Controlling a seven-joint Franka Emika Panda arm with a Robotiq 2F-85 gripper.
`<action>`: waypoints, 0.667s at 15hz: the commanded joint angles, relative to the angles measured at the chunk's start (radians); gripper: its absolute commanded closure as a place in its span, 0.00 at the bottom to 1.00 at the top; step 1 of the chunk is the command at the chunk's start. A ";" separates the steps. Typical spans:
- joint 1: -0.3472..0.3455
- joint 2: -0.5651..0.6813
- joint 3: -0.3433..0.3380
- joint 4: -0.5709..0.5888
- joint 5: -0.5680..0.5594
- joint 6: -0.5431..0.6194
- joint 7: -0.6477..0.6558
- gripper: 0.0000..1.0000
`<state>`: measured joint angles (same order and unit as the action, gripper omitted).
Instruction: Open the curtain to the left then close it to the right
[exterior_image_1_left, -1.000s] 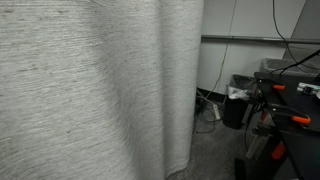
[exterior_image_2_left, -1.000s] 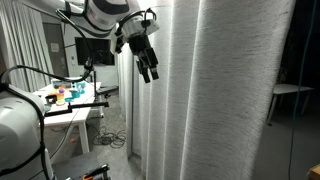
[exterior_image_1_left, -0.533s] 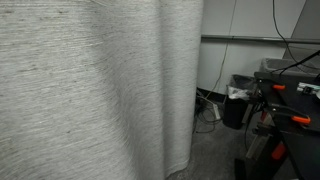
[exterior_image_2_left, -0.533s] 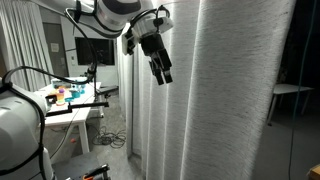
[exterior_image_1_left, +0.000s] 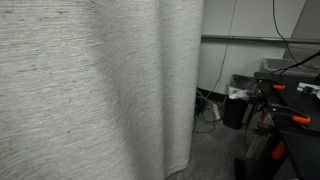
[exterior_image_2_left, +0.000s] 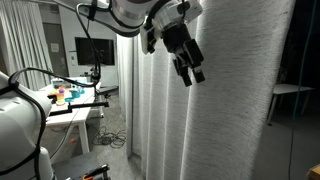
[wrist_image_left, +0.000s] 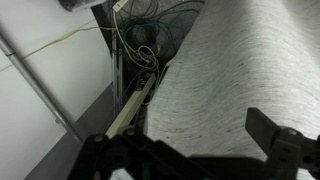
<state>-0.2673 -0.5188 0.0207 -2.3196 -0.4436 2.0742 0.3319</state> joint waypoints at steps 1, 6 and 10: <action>-0.031 0.091 -0.027 0.096 -0.062 0.036 0.031 0.00; -0.050 0.203 -0.086 0.199 -0.083 0.080 0.026 0.00; -0.051 0.278 -0.135 0.271 -0.073 0.103 0.022 0.00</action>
<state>-0.3140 -0.3120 -0.0894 -2.1267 -0.5001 2.1518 0.3354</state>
